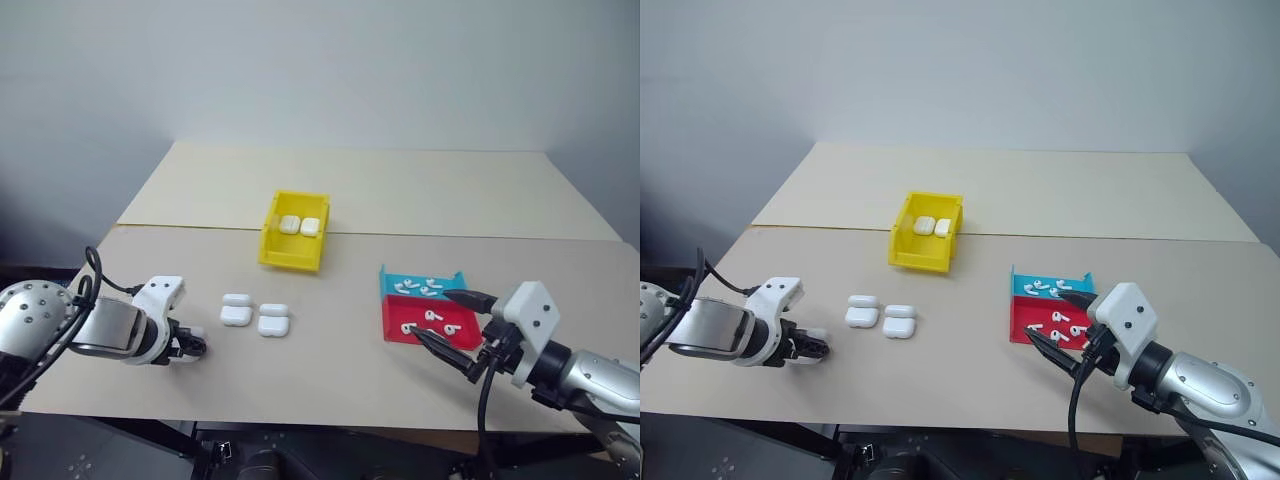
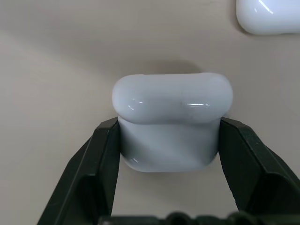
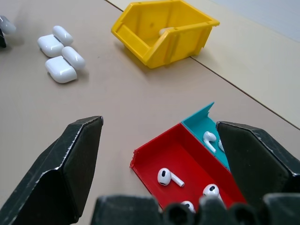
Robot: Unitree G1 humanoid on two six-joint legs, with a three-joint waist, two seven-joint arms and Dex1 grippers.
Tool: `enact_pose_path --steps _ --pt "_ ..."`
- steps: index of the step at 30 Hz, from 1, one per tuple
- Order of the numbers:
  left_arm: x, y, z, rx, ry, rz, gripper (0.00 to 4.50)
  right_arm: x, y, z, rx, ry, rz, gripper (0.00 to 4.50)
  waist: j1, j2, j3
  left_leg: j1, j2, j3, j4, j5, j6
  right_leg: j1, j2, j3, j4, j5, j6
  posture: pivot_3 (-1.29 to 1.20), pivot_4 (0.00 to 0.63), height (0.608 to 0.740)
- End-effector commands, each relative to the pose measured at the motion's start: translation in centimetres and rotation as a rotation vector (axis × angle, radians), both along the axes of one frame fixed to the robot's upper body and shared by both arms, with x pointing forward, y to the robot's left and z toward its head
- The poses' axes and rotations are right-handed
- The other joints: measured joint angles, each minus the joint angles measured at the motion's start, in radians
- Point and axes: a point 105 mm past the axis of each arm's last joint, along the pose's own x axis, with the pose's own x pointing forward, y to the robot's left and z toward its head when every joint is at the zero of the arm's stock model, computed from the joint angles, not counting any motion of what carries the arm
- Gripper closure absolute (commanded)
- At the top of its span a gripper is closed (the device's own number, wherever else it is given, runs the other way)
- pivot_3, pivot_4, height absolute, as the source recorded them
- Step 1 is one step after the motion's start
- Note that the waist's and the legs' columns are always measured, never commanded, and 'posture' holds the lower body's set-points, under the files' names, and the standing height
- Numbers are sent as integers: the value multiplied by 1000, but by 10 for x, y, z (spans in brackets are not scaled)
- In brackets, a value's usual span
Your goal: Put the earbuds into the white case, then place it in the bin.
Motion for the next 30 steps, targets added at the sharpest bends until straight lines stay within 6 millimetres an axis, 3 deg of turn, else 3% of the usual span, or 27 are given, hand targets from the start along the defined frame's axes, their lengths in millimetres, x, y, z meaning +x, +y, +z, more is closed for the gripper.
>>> enact_pose_path --steps 1,5,11,14,18,21,26,30 --pt "2 5 25 47 -61 -26 1711 -2 2 12 4 -52 14 0 -9 -5 3 -1 0 0 0 0 0 -1 0 0 0 0 0 0 150 740" --pt "13 0 59 51 -245 -15 1711 0 3 11 17 -51 21 0 -9 -11 7 -3 1 0 0 0 0 -2 0 0 -1 0 0 0 150 740" --pt "35 -30 105 -77 -612 -20 1711 7 10 11 30 -60 37 0 -5 -11 7 -3 0 0 0 0 0 -2 0 -1 -1 0 0 0 150 740" --pt "39 -51 126 -164 -815 -121 1711 11 10 13 33 -73 31 0 -5 -12 7 -4 0 0 0 0 0 -2 0 -1 -1 0 0 0 150 740" --pt "32 -85 153 -478 -1043 -366 1711 17 6 20 36 -89 30 0 -6 -11 8 -5 0 1 0 0 -1 -3 0 -2 -2 0 0 0 150 740" --pt "24 -108 152 -533 -1096 -616 1711 20 4 26 20 -73 75 0 -8 -11 8 -5 0 1 0 0 -1 -3 1 -2 -2 0 0 0 150 740" --pt "13 -130 130 -568 -1158 -985 1711 31 -2 23 -284 -49 208 0 -7 -10 9 -5 0 2 1 0 0 -2 1 -2 -2 0 1 0 150 740" --pt "12 -139 117 -579 -1179 -1114 1711 45 0 23 -437 -26 308 0 -11 -9 9 -5 1 1 2 0 1 -2 2 -2 -2 0 1 0 150 740"
